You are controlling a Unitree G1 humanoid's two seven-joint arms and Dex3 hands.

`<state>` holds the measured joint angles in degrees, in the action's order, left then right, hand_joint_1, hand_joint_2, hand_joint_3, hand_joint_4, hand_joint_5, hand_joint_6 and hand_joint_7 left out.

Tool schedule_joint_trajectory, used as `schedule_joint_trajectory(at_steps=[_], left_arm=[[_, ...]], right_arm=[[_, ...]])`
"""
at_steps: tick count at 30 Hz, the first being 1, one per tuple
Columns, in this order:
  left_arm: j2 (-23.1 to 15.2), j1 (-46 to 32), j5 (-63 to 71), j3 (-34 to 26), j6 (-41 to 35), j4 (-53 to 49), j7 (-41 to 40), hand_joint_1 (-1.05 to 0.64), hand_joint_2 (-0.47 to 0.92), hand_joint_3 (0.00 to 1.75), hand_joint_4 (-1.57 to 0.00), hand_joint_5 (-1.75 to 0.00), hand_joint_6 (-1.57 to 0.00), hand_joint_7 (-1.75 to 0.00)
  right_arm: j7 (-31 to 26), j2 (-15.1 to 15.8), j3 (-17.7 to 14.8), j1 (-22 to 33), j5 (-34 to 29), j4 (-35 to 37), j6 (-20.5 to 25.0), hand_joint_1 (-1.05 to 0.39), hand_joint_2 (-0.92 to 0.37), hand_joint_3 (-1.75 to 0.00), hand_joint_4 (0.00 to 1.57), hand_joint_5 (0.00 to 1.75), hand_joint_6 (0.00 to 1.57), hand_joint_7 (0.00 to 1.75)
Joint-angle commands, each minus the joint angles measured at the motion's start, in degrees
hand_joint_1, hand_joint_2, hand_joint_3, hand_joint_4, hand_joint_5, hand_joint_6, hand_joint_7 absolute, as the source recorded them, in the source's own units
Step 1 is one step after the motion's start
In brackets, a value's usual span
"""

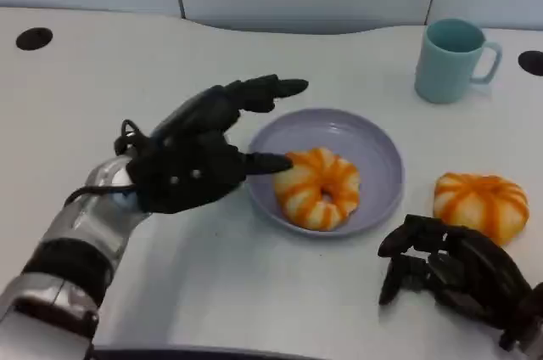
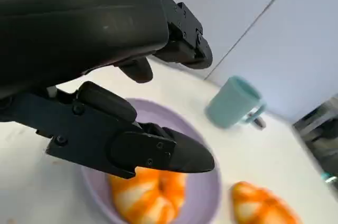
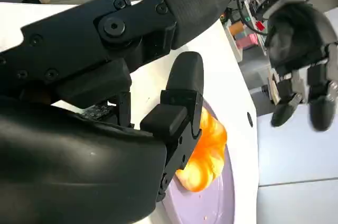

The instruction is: Grasp the bread from the table and place it into the plate.

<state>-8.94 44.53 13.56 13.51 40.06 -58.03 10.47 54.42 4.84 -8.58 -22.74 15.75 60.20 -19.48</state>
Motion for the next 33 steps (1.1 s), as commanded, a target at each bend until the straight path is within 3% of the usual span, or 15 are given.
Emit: schedule_joint_trajectory(at_steps=[1,11,15,18,21,23,24,26,28,33], left_arm=[[1.0,-6.7,-10.2,-6.0,0.8,6.2,5.2,-0.66,0.92,0.24,0.0,-1.13,-0.35,-0.16],[-1.0,-21.7,-18.0,-11.8,-4.4,23.3,9.5,-0.7,0.92,0.29,-0.02,-1.05,-0.35,-0.15],[0.5,-27.5,-20.2,-14.2,-6.5,29.0,7.2,-0.7,0.92,0.25,-0.16,-1.0,-0.44,-0.17],[3.8,-31.3,-25.5,-17.1,-5.4,30.6,7.2,-0.66,0.92,0.24,-0.25,-1.06,-0.52,-0.21],[5.3,-33.4,-30.1,-19.1,-5.7,31.2,9.4,-0.69,0.92,0.26,-0.23,-1.24,-0.51,-0.33],[6.1,-34.8,-33.4,-20.2,-6.8,32.2,11.0,-0.68,0.92,0.25,-0.2,-1.38,-0.36,-0.7],[6.3,-35.8,-35.0,-20.8,-7.0,32.5,12.2,-0.67,0.92,0.25,-0.2,-1.4,-0.34,-0.75],[6.5,-37.2,-37.2,-21.7,-6.9,32.3,14.6,-0.64,0.92,0.24,-0.2,-1.64,-0.25,-1.18],[7.1,-38.7,-39.4,-22.5,-7.4,32.1,17.1,-0.63,0.92,0.22,-0.26,-1.72,-0.24,-1.37],[7.7,-42.9,-39.5,-23.0,-8.4,33.0,18.6,-0.59,0.92,0.17,-0.37,-1.75,-0.33,-1.55]], right_arm=[[-1.3,0.4,0.6,2.0,-1.2,0.5,2.0,-0.51,-0.92,-0.06,0.64,1.39,0.71,0.96],[-1.0,0.1,0.4,1.5,-0.7,0.1,3.0,-0.5,-0.92,-0.06,0.62,1.43,0.7,1.0],[-1.3,0.2,0.1,1.2,-0.6,0.8,3.9,-0.49,-0.92,-0.04,0.64,1.41,0.71,0.99],[-1.3,0.1,0.2,1.1,-1.0,0.8,2.7,-0.51,-0.92,-0.05,0.64,1.41,0.7,0.98],[-1.3,0.1,0.0,0.7,-0.8,1.6,3.6,-0.51,-0.92,-0.06,0.63,1.41,0.7,0.98],[-1.4,0.2,-0.2,0.5,-0.7,2.2,3.9,-0.49,-0.92,-0.04,0.64,1.4,0.72,0.96],[-1.5,0.3,-0.1,0.4,-1.0,2.5,3.6,-0.49,-0.92,-0.04,0.64,1.4,0.72,0.96],[-1.3,0.3,-0.1,0.2,-1.0,3.0,3.1,-0.49,-0.92,-0.05,0.64,1.39,0.72,0.95],[-1.3,0.2,-0.3,0.1,-0.8,3.1,3.2,-0.48,-0.92,-0.04,0.65,1.4,0.72,0.95],[-1.0,0.4,-0.2,-0.1,-1.2,4.1,1.7,-0.49,-0.92,-0.04,0.64,1.4,0.71,0.95]])
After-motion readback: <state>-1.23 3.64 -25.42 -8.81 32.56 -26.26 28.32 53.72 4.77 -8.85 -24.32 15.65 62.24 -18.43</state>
